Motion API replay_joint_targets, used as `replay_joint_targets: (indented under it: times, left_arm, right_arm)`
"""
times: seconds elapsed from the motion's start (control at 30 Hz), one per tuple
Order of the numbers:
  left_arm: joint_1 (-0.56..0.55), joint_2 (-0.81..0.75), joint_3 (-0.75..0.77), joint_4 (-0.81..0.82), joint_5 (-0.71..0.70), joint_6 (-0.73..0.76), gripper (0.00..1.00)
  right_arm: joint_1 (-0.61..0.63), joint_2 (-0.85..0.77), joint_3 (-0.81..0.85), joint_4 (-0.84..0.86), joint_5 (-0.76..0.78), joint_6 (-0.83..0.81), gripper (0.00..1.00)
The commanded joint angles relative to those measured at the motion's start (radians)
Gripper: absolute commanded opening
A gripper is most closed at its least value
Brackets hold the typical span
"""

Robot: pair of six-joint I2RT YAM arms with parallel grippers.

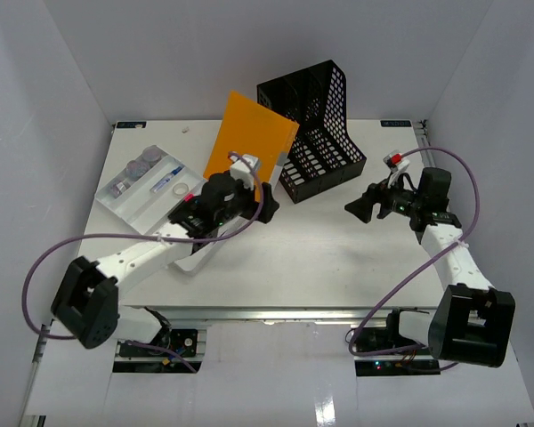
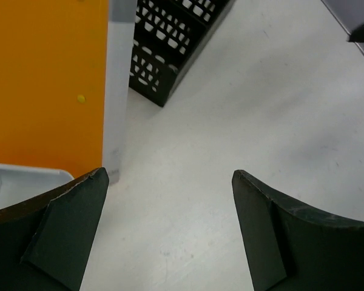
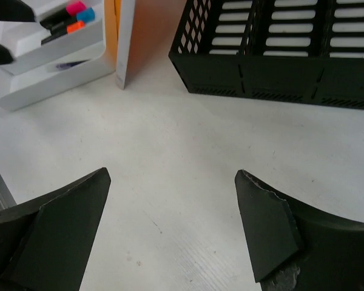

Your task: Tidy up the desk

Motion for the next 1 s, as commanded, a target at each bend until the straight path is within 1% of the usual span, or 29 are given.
replay_joint_targets:
  times: [0.0, 0.07, 0.13, 0.23, 0.3, 0.33, 0.43, 0.5, 0.53, 0.57, 0.63, 0.8, 0.83, 0.9, 0.97]
  left_arm:
    - [-0.070, 0.149, 0.152, -0.002, -0.351, -0.023, 0.92]
    - [-0.081, 0.195, 0.184, -0.002, -0.366, -0.012, 0.90]
    - [-0.082, 0.215, 0.199, -0.007, -0.363, -0.004, 0.89]
    - [-0.082, 0.180, 0.177, -0.015, -0.348, 0.022, 0.90]
    - [-0.082, 0.117, 0.153, -0.027, -0.312, 0.060, 0.91]
    - [-0.082, 0.066, 0.120, -0.034, -0.298, 0.087, 0.93]
    - [-0.081, -0.065, 0.027, -0.092, -0.267, 0.155, 0.98]
    - [-0.078, -0.182, -0.057, -0.126, -0.264, 0.169, 0.98]
    - [-0.077, -0.230, -0.091, -0.138, -0.264, 0.174, 0.98]
    - [-0.075, -0.290, -0.131, -0.152, -0.267, 0.179, 0.98]
    - [-0.073, -0.411, -0.200, -0.184, -0.281, 0.189, 0.98]
    - [-0.069, -0.609, -0.274, -0.255, -0.321, 0.218, 0.98]
    - [-0.069, -0.647, -0.285, -0.263, -0.329, 0.219, 0.98]
    - [-0.069, -0.708, -0.306, -0.279, -0.346, 0.217, 0.98]
    - [-0.069, -0.755, -0.323, -0.281, -0.347, 0.210, 0.98]
  right_arm:
    - [-0.015, -0.059, -0.074, 0.346, -0.102, 0.323, 0.90]
    - [-0.015, -0.069, -0.107, 0.416, -0.087, 0.390, 0.90]
    - [-0.013, -0.071, -0.122, 0.450, -0.054, 0.451, 0.90]
    - [0.008, -0.061, -0.127, 0.494, -0.004, 0.488, 0.90]
    - [0.053, -0.039, -0.118, 0.516, 0.033, 0.479, 0.91]
    - [0.101, -0.012, -0.097, 0.521, 0.054, 0.460, 0.91]
    - [0.208, 0.135, 0.048, 0.473, 0.112, 0.402, 0.92]
    - [0.275, 0.249, 0.131, 0.435, 0.130, 0.398, 0.94]
    - [0.296, 0.260, 0.171, 0.424, 0.135, 0.405, 0.95]
    - [0.318, 0.306, 0.230, 0.412, 0.142, 0.408, 0.96]
    - [0.359, 0.431, 0.343, 0.391, 0.155, 0.418, 0.97]
    - [0.441, 0.570, 0.514, 0.369, 0.215, 0.440, 1.00]
    - [0.454, 0.600, 0.536, 0.368, 0.220, 0.446, 0.99]
    - [0.476, 0.652, 0.598, 0.356, 0.236, 0.447, 0.94]
    - [0.492, 0.709, 0.646, 0.343, 0.260, 0.449, 0.93]
